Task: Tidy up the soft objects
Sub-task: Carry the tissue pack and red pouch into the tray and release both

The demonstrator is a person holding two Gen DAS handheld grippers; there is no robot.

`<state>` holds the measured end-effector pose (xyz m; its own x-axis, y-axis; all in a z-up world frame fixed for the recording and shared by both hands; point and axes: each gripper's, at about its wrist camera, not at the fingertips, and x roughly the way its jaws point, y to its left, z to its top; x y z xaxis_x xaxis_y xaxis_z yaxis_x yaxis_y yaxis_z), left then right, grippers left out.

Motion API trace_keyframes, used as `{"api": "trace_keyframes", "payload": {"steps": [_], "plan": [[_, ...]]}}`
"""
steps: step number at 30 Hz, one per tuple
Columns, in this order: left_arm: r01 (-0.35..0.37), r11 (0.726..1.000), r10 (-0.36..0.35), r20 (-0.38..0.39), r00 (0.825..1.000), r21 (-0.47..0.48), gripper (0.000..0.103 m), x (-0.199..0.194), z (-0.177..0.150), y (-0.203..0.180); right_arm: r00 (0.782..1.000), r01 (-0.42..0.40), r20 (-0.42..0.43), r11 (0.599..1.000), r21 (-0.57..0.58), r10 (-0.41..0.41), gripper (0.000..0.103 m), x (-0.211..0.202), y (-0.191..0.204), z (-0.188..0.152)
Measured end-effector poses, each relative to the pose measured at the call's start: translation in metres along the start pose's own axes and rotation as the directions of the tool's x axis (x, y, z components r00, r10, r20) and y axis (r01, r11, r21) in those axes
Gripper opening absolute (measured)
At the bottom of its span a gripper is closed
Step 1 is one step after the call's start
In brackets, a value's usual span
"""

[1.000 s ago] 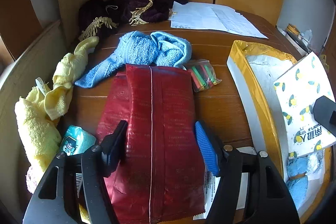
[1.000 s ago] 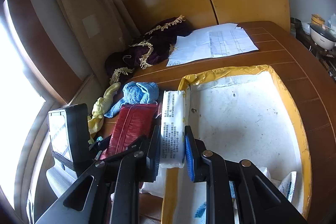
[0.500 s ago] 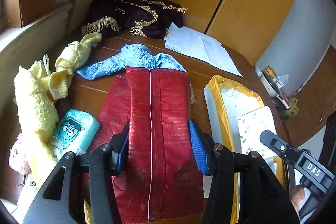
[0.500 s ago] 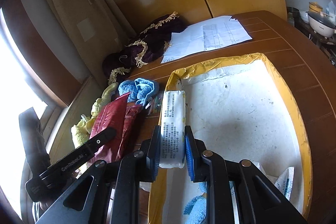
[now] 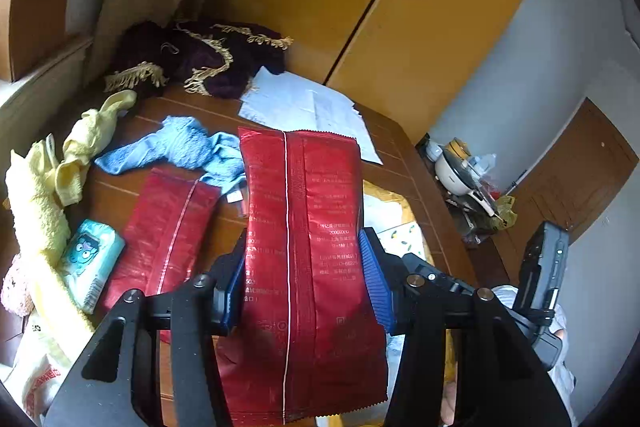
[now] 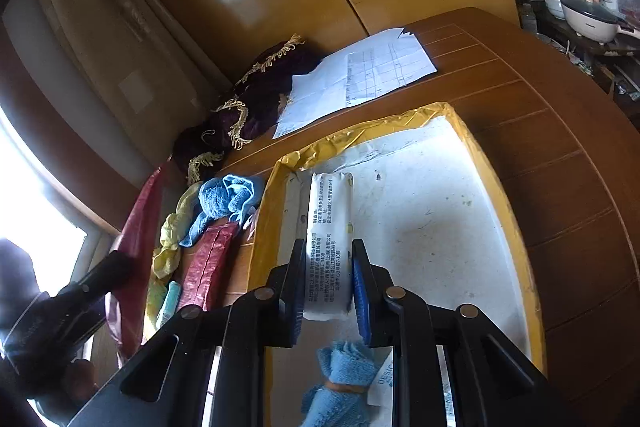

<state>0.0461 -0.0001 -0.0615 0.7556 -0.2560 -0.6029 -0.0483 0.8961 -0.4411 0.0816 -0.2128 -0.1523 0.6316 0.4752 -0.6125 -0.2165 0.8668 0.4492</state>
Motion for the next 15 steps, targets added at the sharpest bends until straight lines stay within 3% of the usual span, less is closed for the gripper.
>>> {"api": "trace_keyframes", "payload": {"steps": [8,15], "plan": [[0.062,0.996,-0.057,-0.072,0.996,0.07,0.049,0.041,0.014,-0.049,0.999,0.043,0.004,0.999,0.03,-0.043,0.021,-0.007,-0.027,0.008],[0.04,0.991,-0.015,-0.186,0.982,0.129,0.049,0.093,0.005,-0.07,0.994,0.104,-0.033,0.993,0.054,-0.102,0.021,0.005,-0.041,0.007]]}}
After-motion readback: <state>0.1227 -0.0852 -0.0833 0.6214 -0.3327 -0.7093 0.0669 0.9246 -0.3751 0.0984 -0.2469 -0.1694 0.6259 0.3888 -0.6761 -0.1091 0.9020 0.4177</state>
